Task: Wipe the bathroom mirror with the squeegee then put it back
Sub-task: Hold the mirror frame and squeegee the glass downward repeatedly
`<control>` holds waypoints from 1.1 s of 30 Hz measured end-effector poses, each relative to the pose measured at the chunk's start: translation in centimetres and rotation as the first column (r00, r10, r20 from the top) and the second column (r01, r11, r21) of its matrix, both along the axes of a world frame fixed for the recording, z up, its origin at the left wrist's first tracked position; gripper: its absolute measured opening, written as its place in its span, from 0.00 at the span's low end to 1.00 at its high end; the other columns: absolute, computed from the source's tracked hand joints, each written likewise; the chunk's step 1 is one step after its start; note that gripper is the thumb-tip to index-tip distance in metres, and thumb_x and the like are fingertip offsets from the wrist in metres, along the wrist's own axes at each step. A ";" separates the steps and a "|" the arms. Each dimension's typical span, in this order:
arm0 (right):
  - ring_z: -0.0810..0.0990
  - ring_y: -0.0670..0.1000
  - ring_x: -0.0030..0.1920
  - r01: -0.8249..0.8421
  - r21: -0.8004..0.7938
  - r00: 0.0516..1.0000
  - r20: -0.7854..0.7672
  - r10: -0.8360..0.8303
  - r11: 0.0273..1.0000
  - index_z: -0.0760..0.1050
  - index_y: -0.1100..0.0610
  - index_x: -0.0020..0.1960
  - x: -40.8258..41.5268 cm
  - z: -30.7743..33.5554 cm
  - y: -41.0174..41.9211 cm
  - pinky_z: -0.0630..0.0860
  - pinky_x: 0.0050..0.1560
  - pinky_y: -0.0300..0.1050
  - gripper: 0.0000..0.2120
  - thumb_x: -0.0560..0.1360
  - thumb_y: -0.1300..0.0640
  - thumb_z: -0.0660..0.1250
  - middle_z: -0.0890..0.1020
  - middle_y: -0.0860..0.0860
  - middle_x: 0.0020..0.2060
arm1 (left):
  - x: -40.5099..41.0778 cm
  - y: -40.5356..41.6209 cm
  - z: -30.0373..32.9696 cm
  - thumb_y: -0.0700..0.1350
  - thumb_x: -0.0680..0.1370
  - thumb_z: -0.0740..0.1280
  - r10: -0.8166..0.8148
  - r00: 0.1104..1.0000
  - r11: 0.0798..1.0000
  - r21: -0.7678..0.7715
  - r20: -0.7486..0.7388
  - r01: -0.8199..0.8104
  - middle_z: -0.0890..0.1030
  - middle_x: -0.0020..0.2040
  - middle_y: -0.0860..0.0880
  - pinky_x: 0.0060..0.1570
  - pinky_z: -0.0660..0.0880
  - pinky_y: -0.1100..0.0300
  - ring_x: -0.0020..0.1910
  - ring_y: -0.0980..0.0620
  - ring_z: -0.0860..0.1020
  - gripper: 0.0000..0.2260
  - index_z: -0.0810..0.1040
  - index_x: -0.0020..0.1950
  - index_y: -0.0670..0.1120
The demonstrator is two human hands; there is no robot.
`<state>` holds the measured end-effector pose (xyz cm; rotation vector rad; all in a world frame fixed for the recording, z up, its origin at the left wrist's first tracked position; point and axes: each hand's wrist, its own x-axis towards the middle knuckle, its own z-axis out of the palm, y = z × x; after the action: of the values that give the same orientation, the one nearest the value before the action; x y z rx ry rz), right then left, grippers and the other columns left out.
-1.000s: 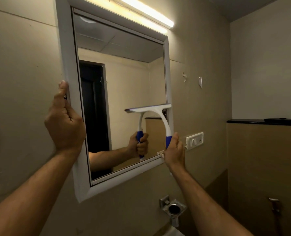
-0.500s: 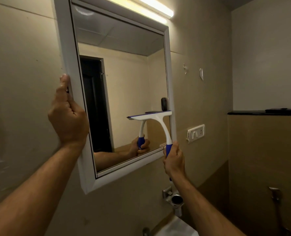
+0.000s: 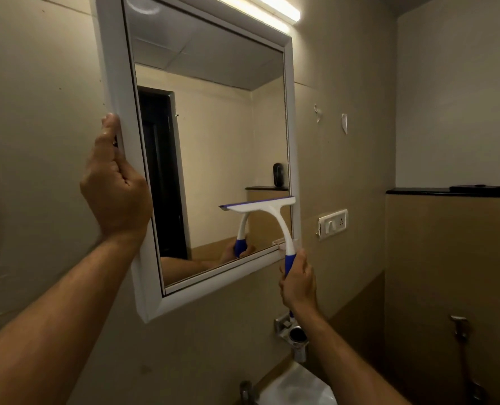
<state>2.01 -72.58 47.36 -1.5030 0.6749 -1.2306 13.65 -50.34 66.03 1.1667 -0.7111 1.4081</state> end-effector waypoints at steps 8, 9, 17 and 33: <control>0.76 0.51 0.33 0.015 -0.004 0.999 0.034 -0.015 1.000 0.70 0.51 0.48 -0.8 1.6 -0.3 0.72 0.32 0.45 0.26 0.76 0.32 0.45 0.76 0.55 0.36 | 0.0 -0.1 0.1 0.40 0.82 0.53 0.012 1.000 1.000 -0.006 -0.003 -0.012 0.76 0.67 0.49 0.63 0.61 0.80 0.65 0.53 0.74 0.19 0.71 0.72 0.44; 0.76 0.50 0.32 0.016 -0.018 0.998 0.053 -0.015 1.000 0.70 0.50 0.46 -0.6 2.4 -0.3 0.71 0.32 0.45 0.25 0.76 0.31 0.45 0.76 0.54 0.35 | 0.1 -0.1 0.1 0.40 0.82 0.53 0.013 1.000 1.000 -0.006 -0.003 -0.013 0.76 0.67 0.48 0.63 0.61 0.81 0.65 0.53 0.74 0.19 0.71 0.71 0.44; 0.78 0.52 0.38 -0.001 0.005 1.000 -0.004 0.001 1.000 0.69 0.53 0.57 0.5 -0.5 -0.1 0.73 0.33 0.43 0.23 0.79 0.37 0.46 0.77 0.55 0.40 | 0.3 -0.1 0.0 0.41 0.82 0.53 0.000 1.000 1.000 -0.019 -0.002 0.000 0.76 0.67 0.51 0.63 0.63 0.79 0.64 0.64 0.70 0.19 0.72 0.71 0.44; 0.76 0.53 0.35 0.000 -0.035 0.999 0.048 0.002 0.999 0.71 0.54 0.51 1.3 1.8 0.4 0.72 0.34 0.47 0.25 0.79 0.36 0.45 0.77 0.57 0.37 | 0.1 -0.1 0.0 0.40 0.82 0.54 -0.003 1.000 1.000 -0.020 0.009 0.003 0.76 0.67 0.49 0.64 0.64 0.78 0.65 0.61 0.71 0.18 0.72 0.71 0.43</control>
<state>3.27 -72.13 49.16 -1.4973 0.6236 -1.2801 13.72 -50.45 66.02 1.1439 -0.7027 1.4159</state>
